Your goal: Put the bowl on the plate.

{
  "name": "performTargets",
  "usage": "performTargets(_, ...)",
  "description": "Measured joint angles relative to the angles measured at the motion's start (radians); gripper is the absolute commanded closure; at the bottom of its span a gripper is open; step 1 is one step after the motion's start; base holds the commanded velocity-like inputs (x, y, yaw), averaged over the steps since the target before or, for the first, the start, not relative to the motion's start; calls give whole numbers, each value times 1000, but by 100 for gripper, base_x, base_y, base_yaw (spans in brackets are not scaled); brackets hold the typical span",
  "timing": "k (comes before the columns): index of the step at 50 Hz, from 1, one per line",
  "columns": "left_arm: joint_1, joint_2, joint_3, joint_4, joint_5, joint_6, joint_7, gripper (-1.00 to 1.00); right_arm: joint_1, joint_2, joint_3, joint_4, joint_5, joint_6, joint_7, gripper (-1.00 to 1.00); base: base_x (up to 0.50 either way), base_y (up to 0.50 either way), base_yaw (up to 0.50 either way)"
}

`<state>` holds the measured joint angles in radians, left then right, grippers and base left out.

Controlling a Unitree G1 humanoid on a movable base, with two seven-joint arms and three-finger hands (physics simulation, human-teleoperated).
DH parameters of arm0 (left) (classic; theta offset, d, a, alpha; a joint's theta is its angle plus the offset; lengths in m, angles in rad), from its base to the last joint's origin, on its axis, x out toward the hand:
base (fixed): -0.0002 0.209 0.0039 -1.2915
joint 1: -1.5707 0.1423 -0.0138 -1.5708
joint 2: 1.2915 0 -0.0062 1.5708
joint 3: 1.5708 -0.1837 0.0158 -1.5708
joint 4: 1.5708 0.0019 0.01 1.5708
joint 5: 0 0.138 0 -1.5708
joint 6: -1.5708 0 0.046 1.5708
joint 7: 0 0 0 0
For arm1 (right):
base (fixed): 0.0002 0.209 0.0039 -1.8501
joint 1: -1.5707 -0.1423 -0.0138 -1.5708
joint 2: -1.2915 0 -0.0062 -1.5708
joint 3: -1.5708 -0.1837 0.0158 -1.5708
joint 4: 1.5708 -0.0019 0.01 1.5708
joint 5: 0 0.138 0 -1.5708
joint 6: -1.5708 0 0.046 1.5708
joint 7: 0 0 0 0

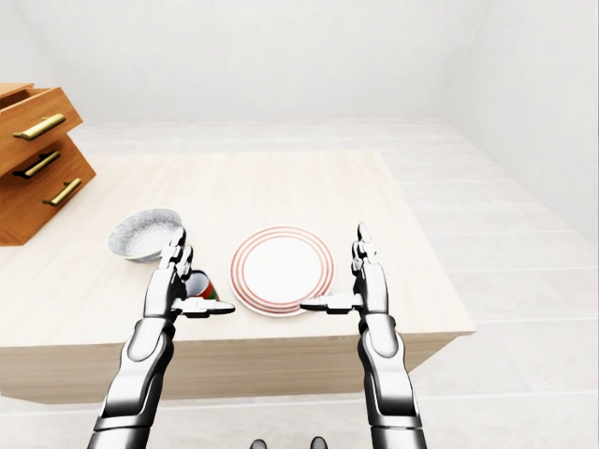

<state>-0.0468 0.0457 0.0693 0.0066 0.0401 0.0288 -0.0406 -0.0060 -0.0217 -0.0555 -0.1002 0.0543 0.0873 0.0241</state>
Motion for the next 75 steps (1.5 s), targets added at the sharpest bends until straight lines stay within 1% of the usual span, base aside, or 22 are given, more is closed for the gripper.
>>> performTargets(22, 6, 1, 2, -4, 4, -3, -1, -100, 12, 3, 3, 1, 1, -9, 2, -100, 20, -13, 0)
performTargets(39, 7, 4, 8, -5, 3, -6, -1, -100, 16, 4, 6, 2, -4, -11, 1, -100, 22, -1, 0)
performTargets(54, -19, 23, 32, -8, 1, 12, -2, -100, 19, 4, 9, 2, -14, -12, -5, -100, 0, 0, 0)
performTargets(61, -50, 46, 50, 3, 9, 21, -3, -100, 24, 5, 8, -7, -15, -7, -6, -100, 0, 0, 0)
performTargets(67, -105, 81, 77, 45, 24, 26, -1, -100, 28, 5, 6, -19, -12, 0, -8, -100, 0, 0, 0)
performTargets(70, -136, 103, 90, 75, 33, 25, 0, -100, 29, 6, 4, -24, -11, 0, -9, -100, 0, 0, 0)
performTargets(75, -191, 147, 113, 141, 50, 15, 0, -100, 30, 6, 1, -33, -7, 0, -11, -100, 0, 0, 0)
